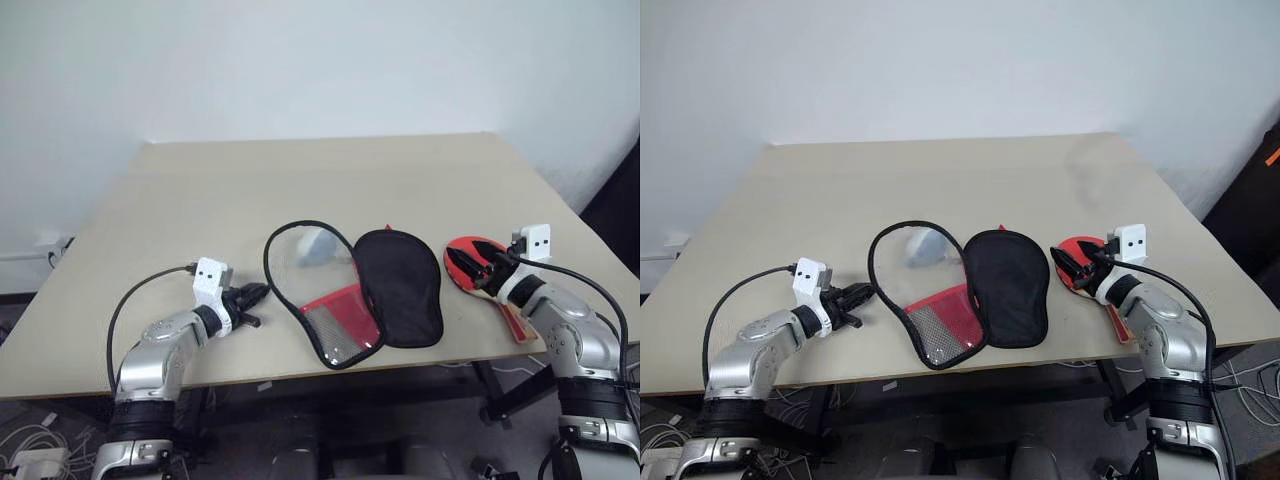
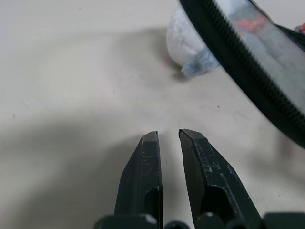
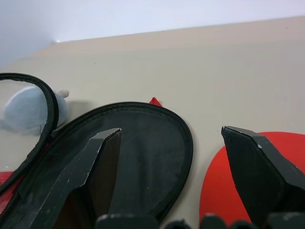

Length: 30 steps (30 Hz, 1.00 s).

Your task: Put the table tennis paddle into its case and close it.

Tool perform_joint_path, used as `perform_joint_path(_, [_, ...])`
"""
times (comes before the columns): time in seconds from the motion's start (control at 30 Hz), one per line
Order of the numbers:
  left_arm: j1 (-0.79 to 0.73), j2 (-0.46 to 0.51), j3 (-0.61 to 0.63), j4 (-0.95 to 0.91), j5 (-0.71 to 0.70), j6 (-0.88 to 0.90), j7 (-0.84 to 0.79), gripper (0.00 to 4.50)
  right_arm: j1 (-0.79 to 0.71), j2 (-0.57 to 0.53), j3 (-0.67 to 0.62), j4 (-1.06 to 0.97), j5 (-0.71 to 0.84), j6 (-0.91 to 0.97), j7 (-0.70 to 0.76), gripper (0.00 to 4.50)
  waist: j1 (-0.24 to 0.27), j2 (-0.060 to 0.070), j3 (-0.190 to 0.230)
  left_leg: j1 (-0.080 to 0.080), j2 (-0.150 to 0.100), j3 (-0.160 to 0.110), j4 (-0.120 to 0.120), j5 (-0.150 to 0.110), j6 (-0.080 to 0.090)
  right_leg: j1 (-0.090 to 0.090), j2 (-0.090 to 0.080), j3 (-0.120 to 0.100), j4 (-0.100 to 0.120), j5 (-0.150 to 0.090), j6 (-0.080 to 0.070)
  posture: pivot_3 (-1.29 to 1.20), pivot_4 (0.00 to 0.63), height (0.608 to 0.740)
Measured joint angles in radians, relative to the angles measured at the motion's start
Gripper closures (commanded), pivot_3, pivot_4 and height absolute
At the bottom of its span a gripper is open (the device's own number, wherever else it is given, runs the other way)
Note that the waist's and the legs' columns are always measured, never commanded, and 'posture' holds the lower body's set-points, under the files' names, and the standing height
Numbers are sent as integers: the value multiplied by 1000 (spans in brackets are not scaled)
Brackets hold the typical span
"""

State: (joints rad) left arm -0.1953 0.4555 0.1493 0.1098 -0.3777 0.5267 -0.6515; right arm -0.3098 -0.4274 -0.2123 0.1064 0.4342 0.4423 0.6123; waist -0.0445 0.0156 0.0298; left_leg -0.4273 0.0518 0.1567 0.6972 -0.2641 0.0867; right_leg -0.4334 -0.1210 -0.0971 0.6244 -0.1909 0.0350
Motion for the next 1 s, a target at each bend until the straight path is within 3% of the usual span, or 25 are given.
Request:
perform_joint_path(0.47, [-26, 2, -16, -13, -12, 7, -36, 3791, 3, -7, -52, 29, 9, 6, -39, 885, 0, 0, 0, 0, 0, 1, 0, 0, 0, 0, 0, 0, 0, 0, 0, 0, 0, 724])
perform_joint_path(0.73, [-30, 13, -51, -98, -45, 41, -115, 3791, 71, -105, -120, 33, 36, 102, -42, 885, 0, 0, 0, 0, 0, 1, 0, 0, 0, 0, 0, 0, 0, 0, 0, 0, 0, 724])
perform_joint_path(1.0, [-31, 94, -54, -163, -92, 132, -169, 3791, 117, -157, -123, 33, 33, 155, -29, 885, -2, 0, 0, 0, 0, 0, 0, 0, 0, 0, 0, 1, 0, 0, 0, 0, 0, 724])
